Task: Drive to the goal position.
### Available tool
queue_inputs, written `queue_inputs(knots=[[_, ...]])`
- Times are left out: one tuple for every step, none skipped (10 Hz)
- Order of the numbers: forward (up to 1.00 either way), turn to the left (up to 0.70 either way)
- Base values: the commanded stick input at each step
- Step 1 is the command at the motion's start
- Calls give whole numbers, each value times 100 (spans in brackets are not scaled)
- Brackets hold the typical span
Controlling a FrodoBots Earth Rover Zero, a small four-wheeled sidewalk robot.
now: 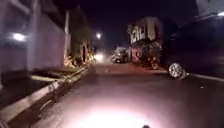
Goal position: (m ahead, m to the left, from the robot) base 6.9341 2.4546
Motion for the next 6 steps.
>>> queue_inputs(knots=[[70,0],[70,0],[70,0],[70,0],[70,0],[70,0]])
